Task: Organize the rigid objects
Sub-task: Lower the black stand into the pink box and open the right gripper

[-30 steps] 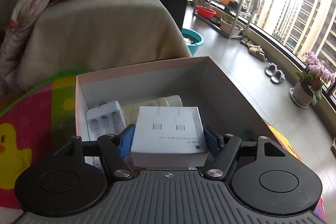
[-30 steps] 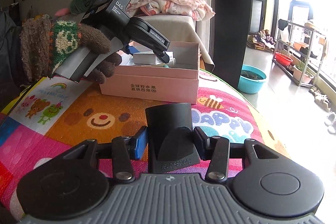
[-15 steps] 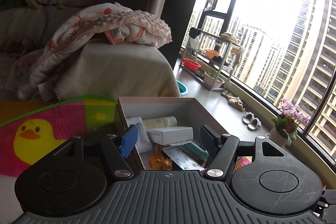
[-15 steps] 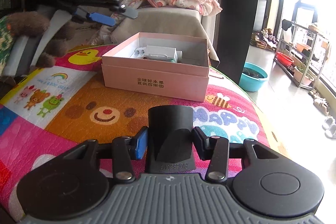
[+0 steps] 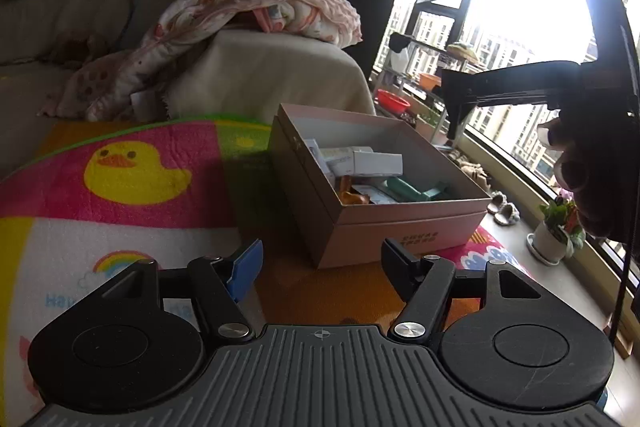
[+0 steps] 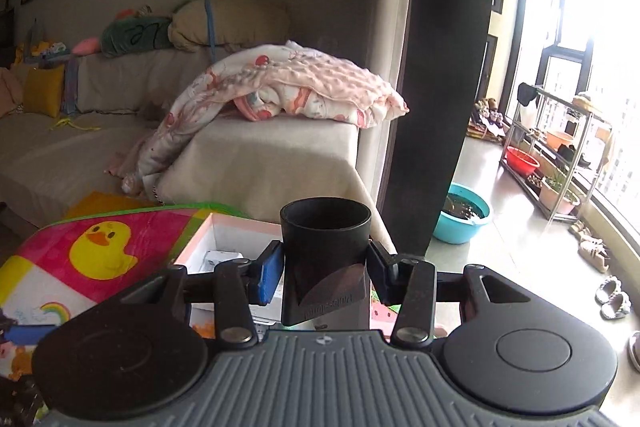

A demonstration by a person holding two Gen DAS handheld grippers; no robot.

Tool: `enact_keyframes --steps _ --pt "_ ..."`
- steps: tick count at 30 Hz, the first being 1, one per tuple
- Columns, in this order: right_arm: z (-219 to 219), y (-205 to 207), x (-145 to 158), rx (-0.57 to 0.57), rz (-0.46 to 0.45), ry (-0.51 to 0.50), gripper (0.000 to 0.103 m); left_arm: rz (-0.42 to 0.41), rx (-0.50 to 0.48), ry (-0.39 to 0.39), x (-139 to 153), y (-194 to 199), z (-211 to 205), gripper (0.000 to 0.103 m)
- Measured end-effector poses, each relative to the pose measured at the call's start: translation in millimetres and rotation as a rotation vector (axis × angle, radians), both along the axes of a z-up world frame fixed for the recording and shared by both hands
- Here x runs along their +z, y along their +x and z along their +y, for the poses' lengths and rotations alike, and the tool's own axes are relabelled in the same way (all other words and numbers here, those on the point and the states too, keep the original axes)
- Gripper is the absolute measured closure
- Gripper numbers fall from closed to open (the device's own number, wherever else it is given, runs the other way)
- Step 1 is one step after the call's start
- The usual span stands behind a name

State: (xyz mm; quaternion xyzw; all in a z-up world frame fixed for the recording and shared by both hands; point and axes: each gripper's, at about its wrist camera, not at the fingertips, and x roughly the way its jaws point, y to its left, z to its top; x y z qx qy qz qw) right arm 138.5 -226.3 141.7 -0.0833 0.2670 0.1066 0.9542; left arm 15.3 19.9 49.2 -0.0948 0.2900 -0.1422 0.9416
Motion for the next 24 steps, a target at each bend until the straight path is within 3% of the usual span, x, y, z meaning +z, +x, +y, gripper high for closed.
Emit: enact_keyframes --steps 4,7,11,16,18,22,24 --pt "15 43 -33 -0.059 0.129 -0.049 0.058 0.023 -0.012 -0.003 -10 0 4 0.032" --pt "20 55 -56 -0.087 0.177 -0.082 0.058 0.047 -0.001 -0.008 -18 3 9 0.032" --pt "16 64 -73 -0.087 0.247 -0.052 0.057 0.065 0.017 -0.008 -25 5 12 0.032" --pt "7 45 -64 -0.054 0.203 -0.013 0.05 0.062 0.017 0.028 -24 3 8 0.032" --pt "3 24 -55 -0.04 0.155 0.0 0.049 0.058 0.01 0.069 -23 0 3 0.032" --pt "-9 -34 -46 0.002 0.059 0.053 0.034 0.068 -0.01 0.153 -28 -8 -9 0.032" --pt "-12 -58 -49 0.006 0.038 0.058 0.034 0.096 -0.006 0.167 -34 -9 -12 0.032"
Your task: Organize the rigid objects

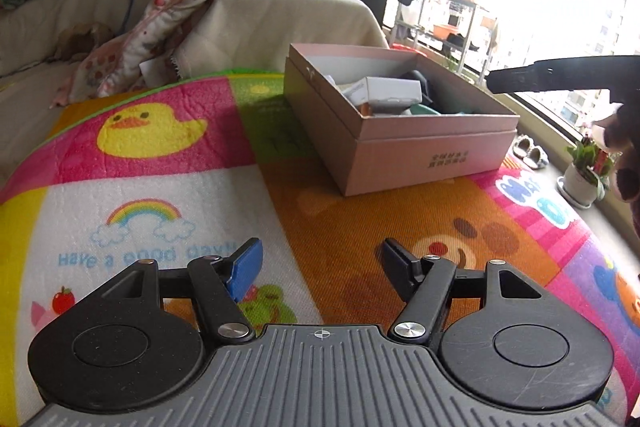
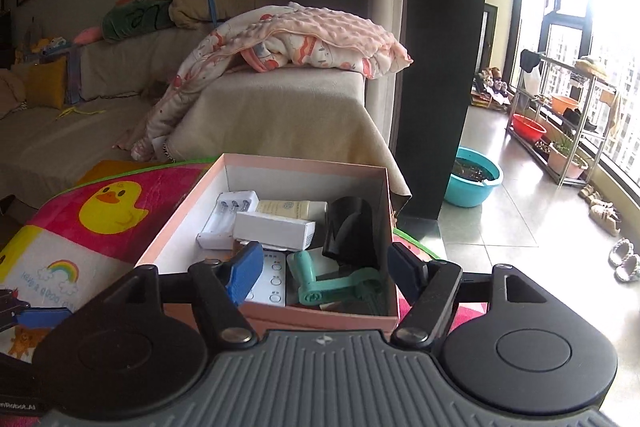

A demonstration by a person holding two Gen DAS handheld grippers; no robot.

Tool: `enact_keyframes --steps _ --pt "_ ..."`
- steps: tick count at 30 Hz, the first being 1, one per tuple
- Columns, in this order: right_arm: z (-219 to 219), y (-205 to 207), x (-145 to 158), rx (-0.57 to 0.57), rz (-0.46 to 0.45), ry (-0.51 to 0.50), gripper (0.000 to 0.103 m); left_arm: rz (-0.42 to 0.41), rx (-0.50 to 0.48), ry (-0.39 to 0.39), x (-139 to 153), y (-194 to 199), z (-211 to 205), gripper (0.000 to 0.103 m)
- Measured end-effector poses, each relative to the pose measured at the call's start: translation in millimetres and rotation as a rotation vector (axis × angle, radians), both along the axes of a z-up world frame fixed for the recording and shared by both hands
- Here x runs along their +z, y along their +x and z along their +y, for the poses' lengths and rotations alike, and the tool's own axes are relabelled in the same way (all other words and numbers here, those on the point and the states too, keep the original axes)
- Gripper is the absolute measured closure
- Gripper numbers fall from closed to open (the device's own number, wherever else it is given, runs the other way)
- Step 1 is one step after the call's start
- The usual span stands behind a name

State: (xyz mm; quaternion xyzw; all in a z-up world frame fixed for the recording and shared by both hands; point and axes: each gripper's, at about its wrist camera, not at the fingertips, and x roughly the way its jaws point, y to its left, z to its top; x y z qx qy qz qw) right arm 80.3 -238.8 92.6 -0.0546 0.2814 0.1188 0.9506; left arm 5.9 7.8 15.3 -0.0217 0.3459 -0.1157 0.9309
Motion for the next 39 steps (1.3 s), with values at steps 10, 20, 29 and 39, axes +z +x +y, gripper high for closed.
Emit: enact_keyframes --steps 10,20,29,39 --pt "-3 -54 -73 -0.045 0.178 0.0 0.033 0.03 0.03 0.061 -13 1 -28 0.008" --pt "-2 -49 -87 -0.116 0.184 0.012 0.007 -0.021 0.147 0.097 -18 4 -46 0.006" --pt "0 -52 -93 -0.158 0.148 0.02 0.0 -0.028 0.197 0.106 -19 5 -50 0.005" --pt "-1 -53 -94 -0.156 0.141 0.023 0.0 -0.025 0.224 0.113 -18 3 -50 0.005"
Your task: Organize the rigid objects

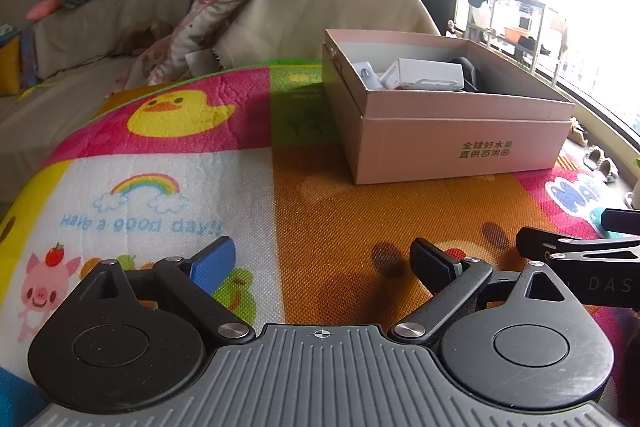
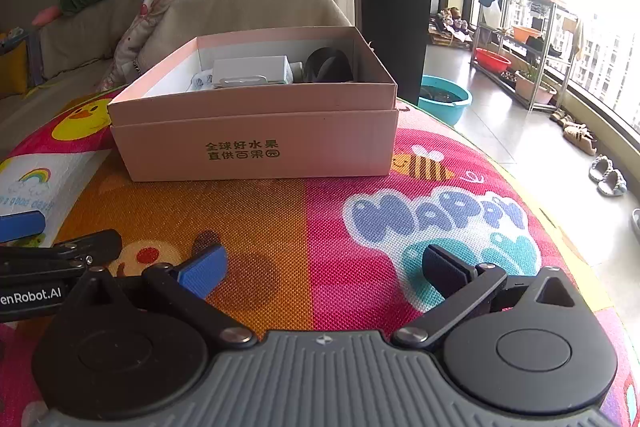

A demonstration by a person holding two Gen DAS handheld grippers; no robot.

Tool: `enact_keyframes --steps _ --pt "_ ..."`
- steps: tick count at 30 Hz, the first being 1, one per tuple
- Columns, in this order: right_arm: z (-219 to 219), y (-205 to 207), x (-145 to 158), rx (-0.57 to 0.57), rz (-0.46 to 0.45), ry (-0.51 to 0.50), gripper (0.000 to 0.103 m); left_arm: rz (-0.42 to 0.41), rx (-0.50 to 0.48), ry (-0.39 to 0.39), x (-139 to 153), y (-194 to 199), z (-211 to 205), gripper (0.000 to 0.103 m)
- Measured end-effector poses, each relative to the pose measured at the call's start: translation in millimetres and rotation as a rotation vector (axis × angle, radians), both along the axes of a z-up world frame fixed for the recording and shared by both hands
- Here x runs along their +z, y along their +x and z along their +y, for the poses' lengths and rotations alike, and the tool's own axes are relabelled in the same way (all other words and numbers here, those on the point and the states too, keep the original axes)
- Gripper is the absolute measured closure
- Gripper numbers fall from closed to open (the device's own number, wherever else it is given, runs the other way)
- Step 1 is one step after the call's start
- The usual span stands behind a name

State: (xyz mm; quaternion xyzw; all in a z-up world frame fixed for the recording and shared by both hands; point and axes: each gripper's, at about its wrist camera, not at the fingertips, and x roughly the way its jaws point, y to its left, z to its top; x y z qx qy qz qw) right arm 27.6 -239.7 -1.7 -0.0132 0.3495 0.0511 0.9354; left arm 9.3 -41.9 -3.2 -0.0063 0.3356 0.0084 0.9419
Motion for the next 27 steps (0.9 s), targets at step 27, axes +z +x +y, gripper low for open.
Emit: enact_keyframes --steps 27 --pt "-0.2 1.6 0.1 0.0 -0.002 0.002 0.0 -0.001 -0.001 -0.007 0.0 -0.6 0.0 0.005"
